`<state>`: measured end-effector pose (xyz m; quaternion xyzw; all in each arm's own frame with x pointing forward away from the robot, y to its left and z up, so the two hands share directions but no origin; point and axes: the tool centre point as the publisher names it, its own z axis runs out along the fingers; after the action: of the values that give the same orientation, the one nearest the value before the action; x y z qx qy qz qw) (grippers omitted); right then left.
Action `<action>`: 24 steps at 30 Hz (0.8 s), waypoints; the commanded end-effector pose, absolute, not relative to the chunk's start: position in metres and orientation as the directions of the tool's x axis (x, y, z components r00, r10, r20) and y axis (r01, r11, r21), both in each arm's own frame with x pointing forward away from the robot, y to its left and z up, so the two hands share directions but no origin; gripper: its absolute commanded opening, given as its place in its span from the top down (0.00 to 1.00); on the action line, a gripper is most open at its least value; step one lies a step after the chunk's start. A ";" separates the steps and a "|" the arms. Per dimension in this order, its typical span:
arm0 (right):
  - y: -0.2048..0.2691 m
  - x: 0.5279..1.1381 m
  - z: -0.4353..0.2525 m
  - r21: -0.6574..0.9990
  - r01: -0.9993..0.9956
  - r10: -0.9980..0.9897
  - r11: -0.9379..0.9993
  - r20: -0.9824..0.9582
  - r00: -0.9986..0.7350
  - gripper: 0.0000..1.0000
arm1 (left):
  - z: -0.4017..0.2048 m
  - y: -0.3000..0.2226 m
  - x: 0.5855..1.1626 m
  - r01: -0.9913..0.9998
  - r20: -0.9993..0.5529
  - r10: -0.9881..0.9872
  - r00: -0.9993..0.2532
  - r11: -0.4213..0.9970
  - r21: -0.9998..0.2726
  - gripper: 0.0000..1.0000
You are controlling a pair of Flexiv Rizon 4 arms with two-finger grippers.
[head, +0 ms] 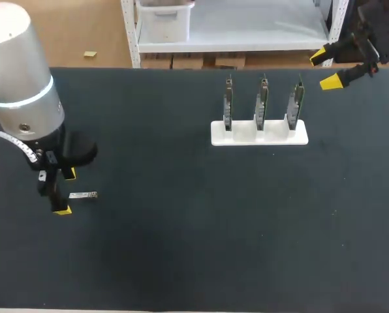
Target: Pick up the optical module with the left hand, and insert it into the network port with the right hand.
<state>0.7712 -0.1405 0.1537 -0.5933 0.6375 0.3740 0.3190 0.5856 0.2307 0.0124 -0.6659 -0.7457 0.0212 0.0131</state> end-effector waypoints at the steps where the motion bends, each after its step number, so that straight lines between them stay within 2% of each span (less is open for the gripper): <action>1: -0.140 0.769 0.154 0.094 -0.995 -0.518 0.020 -0.851 -0.091 0.00 | 0.011 0.229 0.590 0.993 0.005 0.994 -0.107 0.107 -0.051 0.00; 24: -0.140 0.769 0.154 0.094 -0.995 -0.518 0.020 -0.851 -0.091 0.00 | 0.007 0.224 0.586 0.991 0.040 0.990 -0.135 0.134 0.023 0.00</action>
<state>0.7712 -0.1405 0.1537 -0.5933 0.6375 0.3740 0.3190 0.5885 0.2238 0.0073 -0.6583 -0.7524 -0.0183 0.0108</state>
